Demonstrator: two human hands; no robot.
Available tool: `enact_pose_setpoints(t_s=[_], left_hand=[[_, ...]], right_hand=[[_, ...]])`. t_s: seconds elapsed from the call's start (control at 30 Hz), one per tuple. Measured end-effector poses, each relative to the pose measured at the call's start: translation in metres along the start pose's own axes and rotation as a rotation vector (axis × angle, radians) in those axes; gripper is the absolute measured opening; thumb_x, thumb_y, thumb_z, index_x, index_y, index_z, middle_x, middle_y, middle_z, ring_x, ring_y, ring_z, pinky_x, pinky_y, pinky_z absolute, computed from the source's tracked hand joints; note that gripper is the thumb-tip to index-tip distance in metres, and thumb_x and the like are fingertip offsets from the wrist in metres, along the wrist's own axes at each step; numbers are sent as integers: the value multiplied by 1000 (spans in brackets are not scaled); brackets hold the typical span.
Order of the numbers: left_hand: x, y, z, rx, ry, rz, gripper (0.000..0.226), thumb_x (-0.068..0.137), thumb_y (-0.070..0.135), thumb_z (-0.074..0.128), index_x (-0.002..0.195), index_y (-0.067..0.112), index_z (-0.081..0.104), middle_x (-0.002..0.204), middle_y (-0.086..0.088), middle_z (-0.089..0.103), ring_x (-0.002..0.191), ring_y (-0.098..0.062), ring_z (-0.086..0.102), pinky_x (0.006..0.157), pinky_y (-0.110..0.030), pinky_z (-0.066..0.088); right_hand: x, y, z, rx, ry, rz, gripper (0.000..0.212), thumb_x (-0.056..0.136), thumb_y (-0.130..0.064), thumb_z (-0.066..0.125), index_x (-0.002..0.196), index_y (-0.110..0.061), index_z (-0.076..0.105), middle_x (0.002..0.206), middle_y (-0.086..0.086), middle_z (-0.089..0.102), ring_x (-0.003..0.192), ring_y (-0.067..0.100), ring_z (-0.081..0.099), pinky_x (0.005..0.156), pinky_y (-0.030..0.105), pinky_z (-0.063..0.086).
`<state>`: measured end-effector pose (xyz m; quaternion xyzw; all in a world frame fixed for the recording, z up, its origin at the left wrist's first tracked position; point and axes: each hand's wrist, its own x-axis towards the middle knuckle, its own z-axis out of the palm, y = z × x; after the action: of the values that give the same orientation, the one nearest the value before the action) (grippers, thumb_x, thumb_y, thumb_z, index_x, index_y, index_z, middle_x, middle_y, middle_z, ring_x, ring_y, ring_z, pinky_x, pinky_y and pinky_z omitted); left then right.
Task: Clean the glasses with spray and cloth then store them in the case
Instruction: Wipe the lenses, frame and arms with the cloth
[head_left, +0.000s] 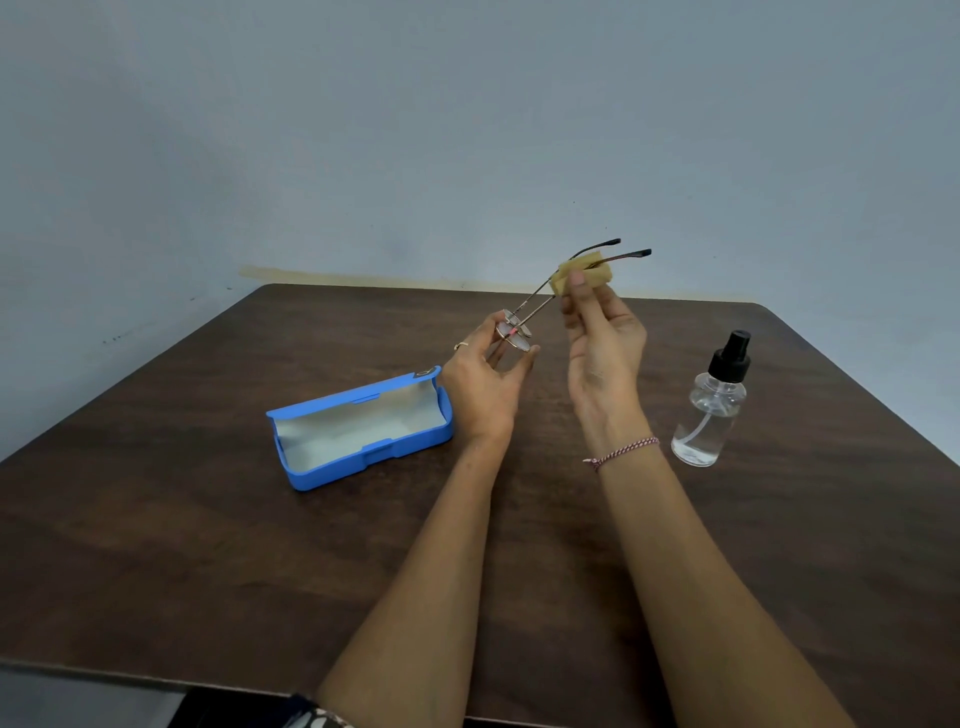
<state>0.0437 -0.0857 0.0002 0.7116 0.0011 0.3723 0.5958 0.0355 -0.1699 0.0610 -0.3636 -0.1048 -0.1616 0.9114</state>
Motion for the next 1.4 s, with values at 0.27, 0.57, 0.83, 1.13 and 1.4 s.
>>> enact_pose_setpoints(t_s=[0.27, 0.57, 0.83, 1.13, 1.4], left_hand=[[0, -2, 0, 41, 9, 28, 52, 66, 10, 83, 116, 17, 66, 109, 4, 69, 89, 14, 58, 83, -4, 44], [0, 7, -4, 113, 25, 41, 50, 71, 12, 80, 118, 13, 65, 111, 0, 69, 94, 5, 55, 79, 5, 37], [1, 11, -6, 96, 37, 15, 47, 74, 11, 77, 119, 14, 64, 111, -2, 68, 97, 2, 55, 79, 5, 37], [0, 10, -4, 25, 33, -95, 54, 70, 16, 81, 120, 12, 62, 112, -4, 68, 99, -2, 60, 80, -3, 45], [2, 5, 0, -83, 34, -183, 58, 65, 12, 85, 118, 7, 63, 108, -10, 70, 94, -5, 64, 81, -10, 50]], right_hand=[[6, 1, -7, -75, -12, -39, 11, 85, 2, 61, 83, -6, 66, 70, -4, 71, 72, 5, 65, 71, 18, 49], [1, 18, -14, -428, -187, 31, 13, 76, -4, 73, 88, -6, 70, 79, 0, 72, 80, 13, 67, 74, 22, 53], [3, 19, -16, -609, -242, 11, 19, 71, -6, 78, 89, -9, 72, 83, 1, 73, 83, 10, 67, 78, 26, 54], [2, 7, -25, -734, -109, -2, 20, 69, -20, 81, 87, -17, 72, 86, 2, 73, 89, 16, 68, 85, 33, 54], [-21, -25, -60, -1034, -194, 242, 42, 66, -14, 83, 101, -11, 59, 63, 0, 69, 55, 7, 62, 57, 18, 53]])
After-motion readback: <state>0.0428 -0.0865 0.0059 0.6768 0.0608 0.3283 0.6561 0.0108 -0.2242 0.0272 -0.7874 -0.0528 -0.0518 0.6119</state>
